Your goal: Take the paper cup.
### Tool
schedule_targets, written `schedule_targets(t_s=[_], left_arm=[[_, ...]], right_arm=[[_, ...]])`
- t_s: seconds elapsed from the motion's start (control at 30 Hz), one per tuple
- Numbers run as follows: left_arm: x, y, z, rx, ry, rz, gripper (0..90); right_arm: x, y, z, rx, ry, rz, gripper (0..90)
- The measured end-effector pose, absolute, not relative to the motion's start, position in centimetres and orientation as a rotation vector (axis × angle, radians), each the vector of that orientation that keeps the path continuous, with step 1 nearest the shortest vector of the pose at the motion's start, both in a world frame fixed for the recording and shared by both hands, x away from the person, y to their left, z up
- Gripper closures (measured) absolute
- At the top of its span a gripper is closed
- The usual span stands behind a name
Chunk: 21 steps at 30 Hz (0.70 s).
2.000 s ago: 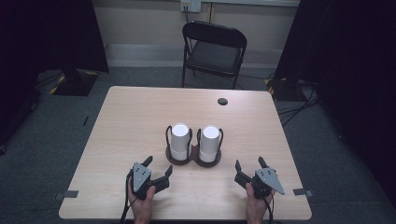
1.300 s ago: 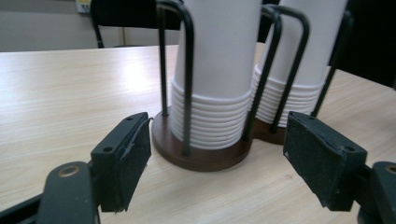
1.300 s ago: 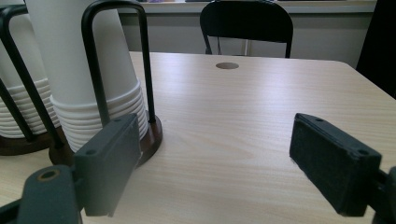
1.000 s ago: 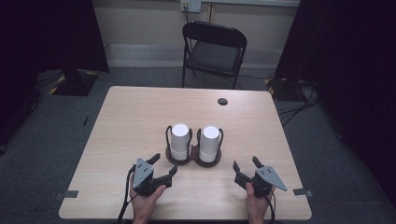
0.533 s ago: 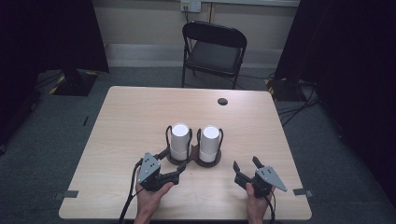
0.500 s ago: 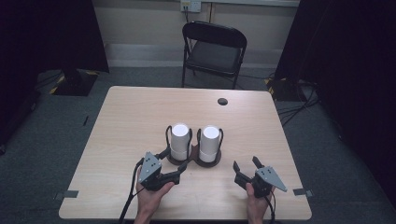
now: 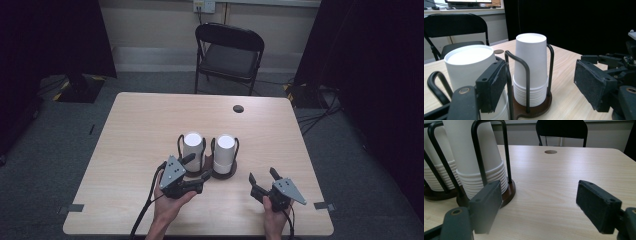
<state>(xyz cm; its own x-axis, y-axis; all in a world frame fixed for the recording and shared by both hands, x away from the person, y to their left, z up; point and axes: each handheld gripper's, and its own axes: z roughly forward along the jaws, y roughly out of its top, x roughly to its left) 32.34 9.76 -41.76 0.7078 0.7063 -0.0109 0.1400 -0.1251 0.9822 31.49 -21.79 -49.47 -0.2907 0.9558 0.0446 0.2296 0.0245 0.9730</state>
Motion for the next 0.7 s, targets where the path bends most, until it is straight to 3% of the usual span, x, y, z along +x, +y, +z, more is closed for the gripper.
schedule_targets(t_s=[0.7], left_arm=[[34.8, 7.9, -40.2, 1.691, 0.648, 0.506, 23.0]], right_arm=[[31.7, -21.7, -49.4, 1.257, 1.618, 1.3, 20.6]])
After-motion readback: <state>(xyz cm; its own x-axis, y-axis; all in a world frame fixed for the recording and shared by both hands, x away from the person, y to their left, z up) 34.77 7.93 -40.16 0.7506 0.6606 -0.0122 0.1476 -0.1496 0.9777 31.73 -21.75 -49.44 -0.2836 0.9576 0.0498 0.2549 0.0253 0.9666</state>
